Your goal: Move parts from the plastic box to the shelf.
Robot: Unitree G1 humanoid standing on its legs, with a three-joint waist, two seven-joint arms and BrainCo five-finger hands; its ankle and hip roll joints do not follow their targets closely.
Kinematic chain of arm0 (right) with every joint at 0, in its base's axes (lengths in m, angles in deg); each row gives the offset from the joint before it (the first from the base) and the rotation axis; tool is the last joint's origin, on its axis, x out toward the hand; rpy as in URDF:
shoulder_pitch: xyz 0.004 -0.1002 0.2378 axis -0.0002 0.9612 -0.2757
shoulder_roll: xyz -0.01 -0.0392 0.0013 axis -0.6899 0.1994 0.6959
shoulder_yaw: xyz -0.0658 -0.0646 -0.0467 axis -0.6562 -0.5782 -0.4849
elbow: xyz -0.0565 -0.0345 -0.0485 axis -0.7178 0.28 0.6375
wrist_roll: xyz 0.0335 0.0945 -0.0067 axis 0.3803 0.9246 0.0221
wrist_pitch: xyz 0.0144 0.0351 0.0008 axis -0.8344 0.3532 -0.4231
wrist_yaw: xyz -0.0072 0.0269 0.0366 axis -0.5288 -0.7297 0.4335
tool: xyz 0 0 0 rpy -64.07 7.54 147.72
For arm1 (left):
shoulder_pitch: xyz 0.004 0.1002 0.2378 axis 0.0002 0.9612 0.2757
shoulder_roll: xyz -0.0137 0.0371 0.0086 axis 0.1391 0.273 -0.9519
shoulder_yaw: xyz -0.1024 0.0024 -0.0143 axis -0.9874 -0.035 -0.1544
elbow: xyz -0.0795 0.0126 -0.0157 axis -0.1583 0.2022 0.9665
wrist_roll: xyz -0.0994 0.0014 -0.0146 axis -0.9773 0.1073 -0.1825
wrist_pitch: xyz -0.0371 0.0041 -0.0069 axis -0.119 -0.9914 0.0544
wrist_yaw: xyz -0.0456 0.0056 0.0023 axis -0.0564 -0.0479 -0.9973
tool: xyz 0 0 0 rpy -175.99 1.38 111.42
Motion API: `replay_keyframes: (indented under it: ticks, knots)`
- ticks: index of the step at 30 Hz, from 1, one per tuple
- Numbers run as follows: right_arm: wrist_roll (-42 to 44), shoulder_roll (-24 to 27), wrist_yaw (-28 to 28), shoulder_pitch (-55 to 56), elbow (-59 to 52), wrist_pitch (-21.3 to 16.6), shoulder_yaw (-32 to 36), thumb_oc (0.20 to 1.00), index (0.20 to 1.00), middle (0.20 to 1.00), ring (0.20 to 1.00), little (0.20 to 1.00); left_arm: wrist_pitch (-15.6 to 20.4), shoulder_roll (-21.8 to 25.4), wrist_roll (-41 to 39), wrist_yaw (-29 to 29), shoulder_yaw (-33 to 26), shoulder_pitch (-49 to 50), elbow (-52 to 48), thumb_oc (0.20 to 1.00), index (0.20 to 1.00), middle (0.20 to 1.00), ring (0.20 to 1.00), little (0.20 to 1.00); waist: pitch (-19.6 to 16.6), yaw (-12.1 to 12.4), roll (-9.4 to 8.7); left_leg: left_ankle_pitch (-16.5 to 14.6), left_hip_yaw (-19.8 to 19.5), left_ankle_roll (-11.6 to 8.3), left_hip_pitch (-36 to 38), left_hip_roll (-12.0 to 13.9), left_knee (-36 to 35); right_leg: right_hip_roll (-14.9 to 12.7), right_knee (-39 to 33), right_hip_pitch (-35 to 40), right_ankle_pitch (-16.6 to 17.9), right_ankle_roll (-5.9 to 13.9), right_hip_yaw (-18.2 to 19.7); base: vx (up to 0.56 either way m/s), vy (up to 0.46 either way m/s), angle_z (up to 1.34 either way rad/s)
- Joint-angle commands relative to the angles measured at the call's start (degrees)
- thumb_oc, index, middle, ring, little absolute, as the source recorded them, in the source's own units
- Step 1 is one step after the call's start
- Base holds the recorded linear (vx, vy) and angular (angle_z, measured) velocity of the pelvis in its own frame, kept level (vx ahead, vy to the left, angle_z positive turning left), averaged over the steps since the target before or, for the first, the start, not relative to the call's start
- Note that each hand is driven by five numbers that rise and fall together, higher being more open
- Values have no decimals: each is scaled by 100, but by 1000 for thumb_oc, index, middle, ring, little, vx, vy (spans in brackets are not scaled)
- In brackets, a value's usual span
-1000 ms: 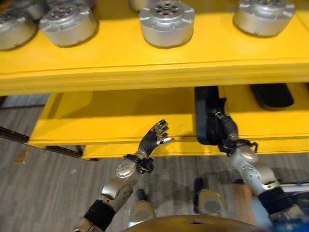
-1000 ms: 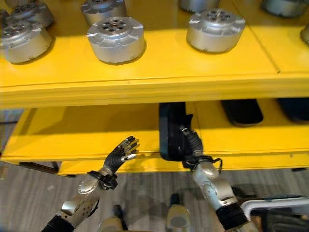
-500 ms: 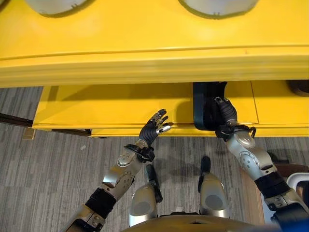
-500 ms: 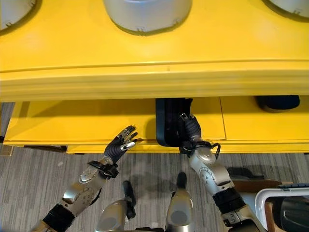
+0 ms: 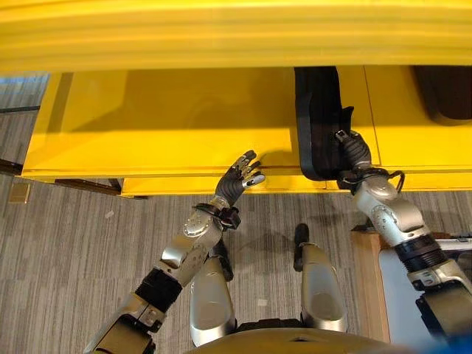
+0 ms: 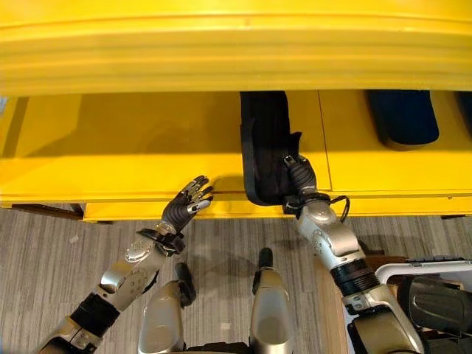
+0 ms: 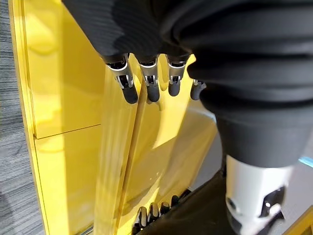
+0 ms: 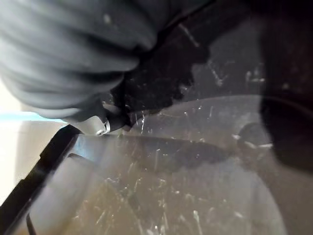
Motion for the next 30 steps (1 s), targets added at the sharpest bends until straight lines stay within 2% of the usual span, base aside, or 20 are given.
replay_keyframes:
  ticks: [1, 5, 7, 10, 11, 13, 15, 19, 21, 24, 30]
  knots:
    - [-221, 316, 49, -961, -78, -163, 314, 200, 200, 200, 200, 200, -96, -24, 134, -16, 330, 114, -180, 1000, 1000, 1000, 1000, 1000, -15, 39, -2, -644, 327, 567, 195, -205, 397, 258, 1274, 65, -1194, -408, -598, -165, 46, -6]
    - [-203, 618, 341, -1662, 506, 222, 168, 200, 200, 200, 200, 200, -113, -1, 164, 57, 508, -133, -165, 1000, 1000, 1000, 1000, 1000, 42, 71, 8, -900, 367, 613, -17, -164, 878, 164, 1700, -142, -1370, -460, -658, -122, 41, -6]
    - [66, 822, 533, -2061, 945, 361, 4, 200, 200, 200, 200, 200, -66, -14, 131, 144, 607, -270, -58, 1000, 1000, 1000, 1000, 1000, 59, 95, -4, -1049, 394, 640, -158, -115, 1200, 94, 1972, -264, -1472, -499, -720, -98, 24, -2]
    - [119, 1024, 759, -2638, 1593, 425, -271, 200, 200, 200, 200, 200, 0, -13, 106, 155, 704, -467, 49, 1000, 1000, 1000, 1000, 1000, 104, 147, -19, -1234, 413, 681, -397, -59, 1683, -9, 2371, -486, -1617, -553, -798, -134, 18, 1]
    - [50, 1252, 946, -3209, 2151, 427, -526, 200, 200, 200, 200, 200, 55, 26, 77, 147, 779, -598, 81, 1000, 1000, 1000, 1000, 1000, 158, 204, -24, -1421, 361, 730, -631, -35, 2080, -115, 2711, -709, -1725, -588, -833, -154, 21, -1]
    - [54, 1309, 950, -3383, 2290, 434, -638, 200, 200, 200, 200, 200, 85, 36, 58, 142, 794, -634, 98, 1000, 1000, 1000, 1000, 1000, 170, 212, -23, -1468, 341, 737, -716, -23, 2215, -143, 2811, -785, -1759, -596, -831, -91, 15, -1]
    - [-186, 1496, 1045, -3861, 2692, 397, -833, 200, 200, 200, 200, 200, 112, 109, -15, 146, 832, -714, 98, 1000, 1000, 1000, 1000, 1000, 220, 257, -29, -1646, 270, 778, -912, -18, 2553, -203, 3097, -975, -1851, -620, -810, -73, 19, 4]
    - [-338, 1639, 1229, -4552, 3228, 511, -1199, 200, 200, 200, 200, 200, 141, 171, -121, 91, 873, -741, 203, 1000, 1000, 1000, 1000, 1000, 244, 338, -33, -1777, 140, 775, -1148, -9, 2932, -258, 3377, -1156, -1941, -646, -793, -17, 9, 4]
    - [-355, 1669, 1156, -4880, 3498, 467, -1434, 200, 200, 200, 200, 200, 127, 193, -117, 19, 899, -761, 224, 1000, 1000, 1000, 1000, 1000, 264, 381, -39, -1843, 89, 778, -1251, -12, 3063, -276, 3481, -1246, -1960, -651, -770, -2, -3, -2]
    - [-228, 1659, 993, -5352, 3910, 607, -1742, 200, 200, 200, 200, 200, 154, 316, -171, -67, 942, -735, 224, 1000, 1000, 1000, 1000, 1000, 282, 467, -35, -1893, 29, 789, -1428, -19, 3173, -298, 3609, -1402, -1974, -647, -739, -11, 4, 3]
    - [-266, 1390, 763, -6123, 4765, 789, -2110, 200, 200, 200, 200, 200, 185, 531, -346, -114, 935, -658, 153, 1000, 1000, 1000, 1000, 1000, 284, 638, -5, -1836, -68, 727, -1594, -21, 3125, -263, 3672, -1535, -1974, -592, -695, 4, -7, 2]
